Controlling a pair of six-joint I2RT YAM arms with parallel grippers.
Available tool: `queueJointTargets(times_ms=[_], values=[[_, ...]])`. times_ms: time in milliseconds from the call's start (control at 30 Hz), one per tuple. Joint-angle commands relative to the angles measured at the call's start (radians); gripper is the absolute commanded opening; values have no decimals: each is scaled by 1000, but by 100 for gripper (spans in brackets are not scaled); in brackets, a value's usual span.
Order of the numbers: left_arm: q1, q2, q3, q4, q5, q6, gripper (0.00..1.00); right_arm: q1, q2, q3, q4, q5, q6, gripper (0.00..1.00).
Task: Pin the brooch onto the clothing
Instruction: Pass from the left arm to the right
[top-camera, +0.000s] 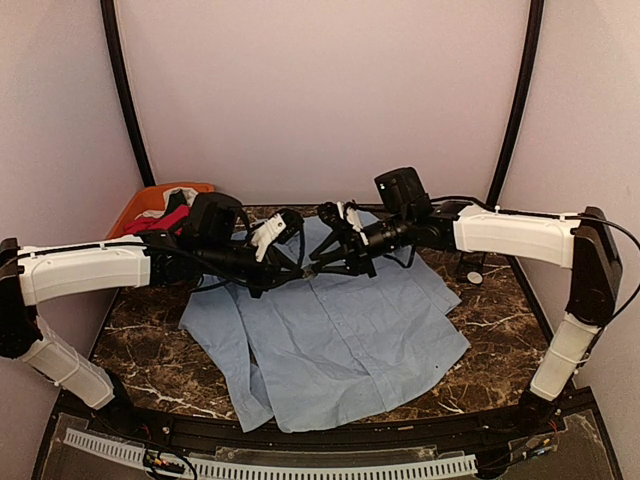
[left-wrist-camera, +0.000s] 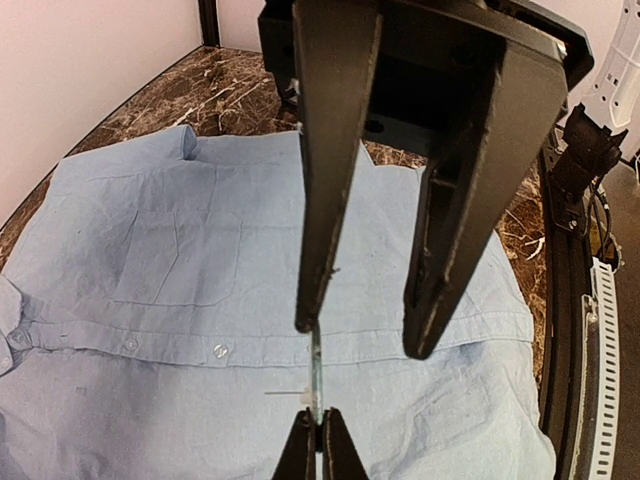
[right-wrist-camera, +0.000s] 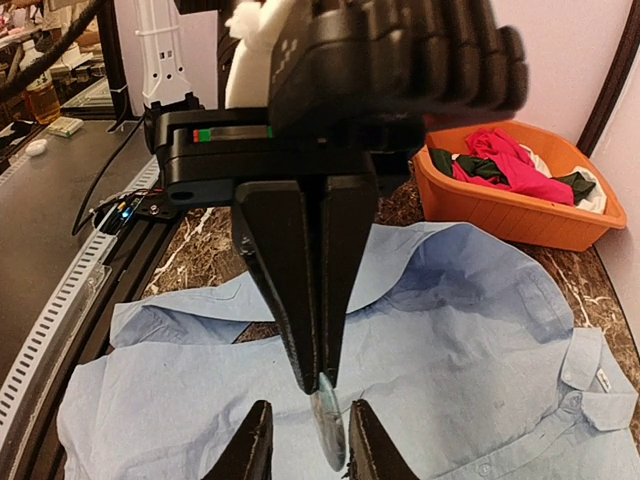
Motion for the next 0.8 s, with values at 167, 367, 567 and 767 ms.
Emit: queueJointTargets(times_ms=[167,367,567,767], values=[[-9,-31,16,-42,3,21,1,-12,-6,-8,31,0,16,23],[-9,-39,13,-33,-10,23,1,-12,22,6,-13,-26,2,22],[-10,-44,9,-28,-1,21,1,-12,48,19,-24,-35,3,22],[-11,-50,2,-15,27,13,1,-11,62,32,-29,-40,5,22]])
